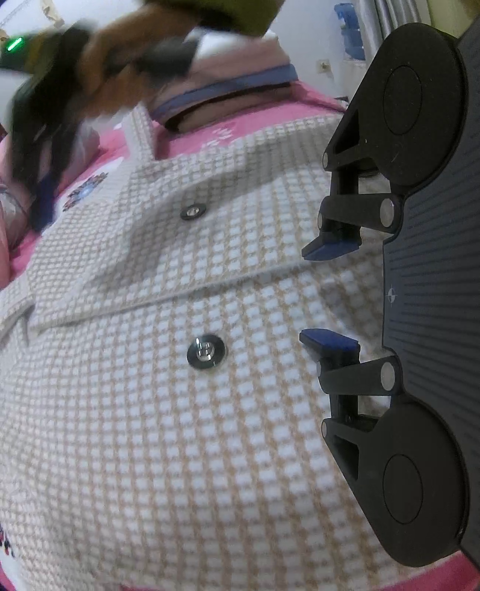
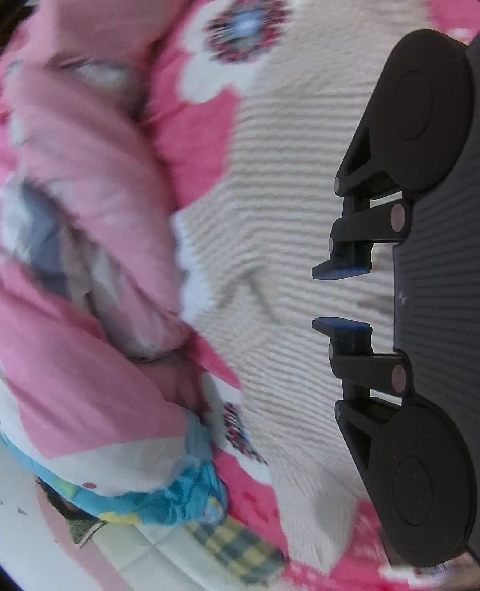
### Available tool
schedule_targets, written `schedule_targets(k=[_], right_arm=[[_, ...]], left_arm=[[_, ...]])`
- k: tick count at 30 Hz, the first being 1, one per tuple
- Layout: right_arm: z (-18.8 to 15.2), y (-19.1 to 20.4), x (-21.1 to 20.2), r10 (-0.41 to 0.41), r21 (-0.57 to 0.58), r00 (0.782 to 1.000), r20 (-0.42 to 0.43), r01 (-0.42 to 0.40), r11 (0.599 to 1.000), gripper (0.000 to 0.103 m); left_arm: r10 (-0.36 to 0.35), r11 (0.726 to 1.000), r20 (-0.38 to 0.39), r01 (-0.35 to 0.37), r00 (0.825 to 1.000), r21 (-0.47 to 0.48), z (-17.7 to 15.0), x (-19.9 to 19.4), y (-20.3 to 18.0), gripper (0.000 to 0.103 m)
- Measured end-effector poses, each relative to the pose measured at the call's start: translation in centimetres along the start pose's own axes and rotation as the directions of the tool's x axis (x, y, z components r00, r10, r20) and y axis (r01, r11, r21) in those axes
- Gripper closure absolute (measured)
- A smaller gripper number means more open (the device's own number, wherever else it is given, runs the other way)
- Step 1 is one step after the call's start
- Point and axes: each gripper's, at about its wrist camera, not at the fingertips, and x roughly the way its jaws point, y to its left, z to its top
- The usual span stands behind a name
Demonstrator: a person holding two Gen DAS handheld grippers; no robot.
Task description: Fold clothes
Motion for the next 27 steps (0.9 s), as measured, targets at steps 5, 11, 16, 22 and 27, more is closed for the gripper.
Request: schedule_targets(k=[5,11,16,22,27], right_arm=[[-4.1,-0.5,2.7,0.003,-0.023,0.989,-0.15,-0.006,1.0,0.079],[-6.6,1.3,5.8,-0.099,-0.048,0.973,-0.208,0.091,0.995,0.079],[-6.5,0.8,0.3,-0.14,0.057,0.982,-0.131,0.148,0.987,0.078],[-6.9,-3.5,-8.5,-0.247,0.228,0.969,-0.009,0.243,0.943,0.076],[-6.1,-9.3,-16.7,-0.431,0.366,0.885,0.175,0.348,0.863,0.064]], left_arm=[[0.013,0.999,0.005,-0.013,1.0,-0.037,0.2,-0.6,2.0,0.063],[0.035,0.998,0.049,-0.032,0.998,-0.047,0.8,-1.8,1.8,0.061],[0.027,1.0,0.108,-0.025,0.994,-0.019,2.5,-1.8,0.1,0.061],[0.016,0.999,0.15,-0.023,0.989,0.041,5.7,1.0,-3.5,0.061],[0.03,0.996,0.167,-0.043,0.986,0.077,7.2,3.0,-6.3,0.061]])
